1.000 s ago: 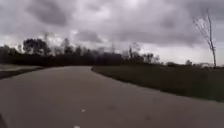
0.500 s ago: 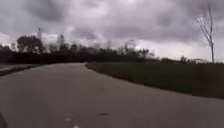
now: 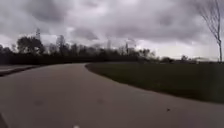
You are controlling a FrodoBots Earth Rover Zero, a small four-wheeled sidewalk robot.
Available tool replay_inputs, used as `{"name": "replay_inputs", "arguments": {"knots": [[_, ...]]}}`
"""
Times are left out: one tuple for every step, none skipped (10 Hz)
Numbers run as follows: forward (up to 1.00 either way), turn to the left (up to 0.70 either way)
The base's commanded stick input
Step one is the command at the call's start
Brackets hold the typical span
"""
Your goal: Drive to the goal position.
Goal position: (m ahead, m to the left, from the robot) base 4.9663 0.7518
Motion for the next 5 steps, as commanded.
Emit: {"name": "replay_inputs", "arguments": {"knots": [[0.0,0.63],[0.0,1.0],[0.0,1.0],[0.0,1.0],[0.0,1.0]]}}
